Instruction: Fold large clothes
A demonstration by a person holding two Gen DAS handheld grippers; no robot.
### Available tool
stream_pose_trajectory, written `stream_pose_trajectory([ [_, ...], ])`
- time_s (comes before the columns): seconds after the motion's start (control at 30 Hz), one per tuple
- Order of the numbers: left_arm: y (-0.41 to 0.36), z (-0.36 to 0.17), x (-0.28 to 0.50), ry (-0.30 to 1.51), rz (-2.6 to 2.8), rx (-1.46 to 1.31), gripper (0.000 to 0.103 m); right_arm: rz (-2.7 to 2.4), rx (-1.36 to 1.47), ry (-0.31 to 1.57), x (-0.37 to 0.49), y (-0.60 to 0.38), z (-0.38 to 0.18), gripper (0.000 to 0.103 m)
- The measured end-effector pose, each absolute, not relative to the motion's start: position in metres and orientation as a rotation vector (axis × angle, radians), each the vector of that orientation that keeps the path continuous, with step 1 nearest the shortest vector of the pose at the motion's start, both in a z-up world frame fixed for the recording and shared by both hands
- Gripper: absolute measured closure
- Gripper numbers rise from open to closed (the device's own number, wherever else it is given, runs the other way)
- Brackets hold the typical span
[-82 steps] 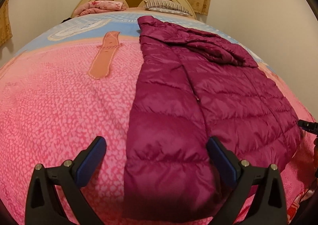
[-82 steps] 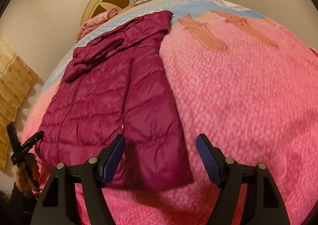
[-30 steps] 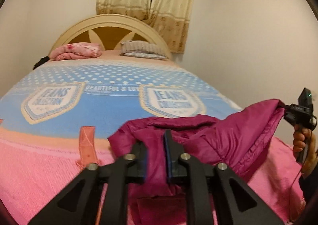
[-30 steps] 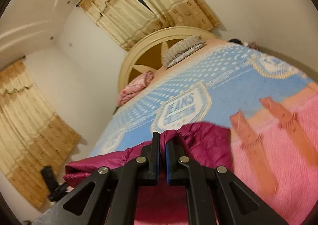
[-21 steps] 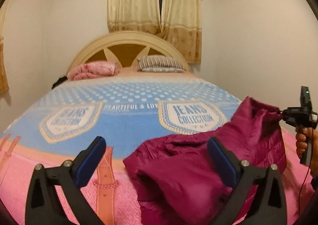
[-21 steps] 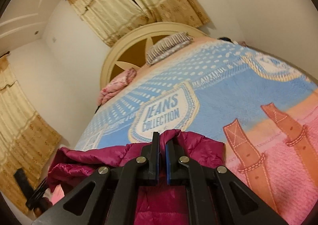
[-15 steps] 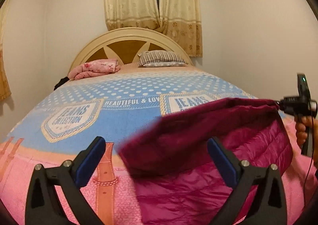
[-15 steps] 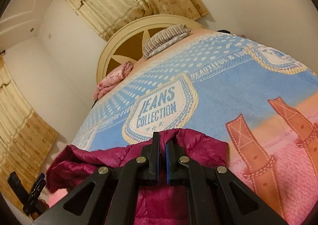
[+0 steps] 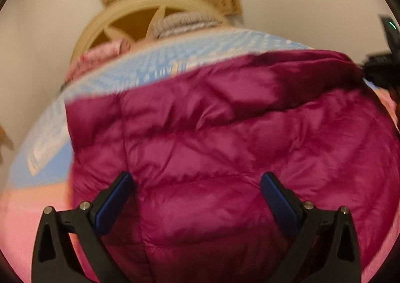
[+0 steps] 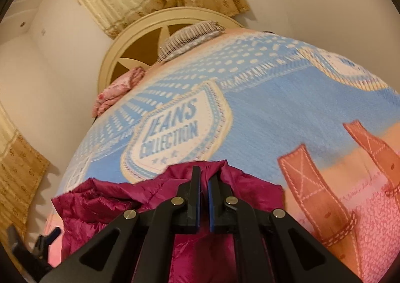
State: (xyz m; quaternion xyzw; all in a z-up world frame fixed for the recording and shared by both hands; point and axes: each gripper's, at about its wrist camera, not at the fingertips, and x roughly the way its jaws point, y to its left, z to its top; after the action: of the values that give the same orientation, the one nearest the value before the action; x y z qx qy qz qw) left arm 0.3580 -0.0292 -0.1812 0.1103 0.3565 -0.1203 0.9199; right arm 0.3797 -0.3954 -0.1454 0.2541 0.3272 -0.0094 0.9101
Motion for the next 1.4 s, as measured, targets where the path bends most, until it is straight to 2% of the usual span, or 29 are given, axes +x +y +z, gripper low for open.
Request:
stream_pose_trajectory([
  [0.1,-0.022,-0.185,0.357,0.741,-0.244,0.189,0.0,-0.053,0.541,0.683,0.375,-0.402,-0.153,0.092],
  [0.13,-0.023,-0.185,0.356,0.738,-0.242,0.199,0.0,-0.07,0.532,0.679,0.374,-0.401,-0.152,0.073],
  [0.17,-0.023,-0.185,0.355,0.736,-0.239,0.208,0.0,-0.099,0.503,0.662,0.37,-0.398,-0.145,0.036],
  [0.2,-0.021,-0.185,0.354,0.738,-0.238,0.209,0.0,-0.114,0.488,0.645,0.367,-0.395,-0.14,0.019],
  [0.23,-0.022,-0.185,0.355,0.741,-0.237,0.206,0.0,-0.116,0.478,0.613,0.362,-0.391,-0.131,0.013],
  [0.33,-0.019,-0.185,0.353,0.752,-0.217,0.18,0.0,-0.051,0.435,0.544,0.351,-0.366,-0.102,0.013],
  [0.43,-0.016,-0.187,0.354,0.761,-0.196,0.161,0.0,0.036,0.358,0.563,0.354,-0.324,-0.089,0.015],
  [0.5,-0.02,-0.189,0.357,0.765,-0.19,0.158,0.0,0.087,0.313,0.603,0.363,-0.295,-0.097,0.025],
  [0.57,-0.021,-0.188,0.358,0.77,-0.184,0.155,0.0,0.105,0.276,0.666,0.377,-0.274,-0.116,0.046],
  [0.67,-0.019,-0.176,0.361,0.762,-0.143,0.147,0.0,0.081,0.249,0.742,0.397,-0.259,-0.152,0.053],
  [0.8,-0.021,-0.14,0.358,0.616,-0.096,0.218,0.0,0.047,0.233,0.791,0.41,-0.257,-0.182,0.054],
  [0.87,-0.023,-0.133,0.368,0.599,-0.101,0.239,0.0,0.042,0.225,0.798,0.414,-0.257,-0.187,0.054],
  [1.1,-0.026,-0.181,0.408,0.724,-0.071,0.233,0.0,0.039,0.237,0.816,0.419,-0.258,-0.198,0.054],
  [1.4,-0.025,-0.192,0.418,0.766,-0.091,0.196,0.0,0.032,0.238,0.835,0.423,-0.258,-0.204,0.054],
])
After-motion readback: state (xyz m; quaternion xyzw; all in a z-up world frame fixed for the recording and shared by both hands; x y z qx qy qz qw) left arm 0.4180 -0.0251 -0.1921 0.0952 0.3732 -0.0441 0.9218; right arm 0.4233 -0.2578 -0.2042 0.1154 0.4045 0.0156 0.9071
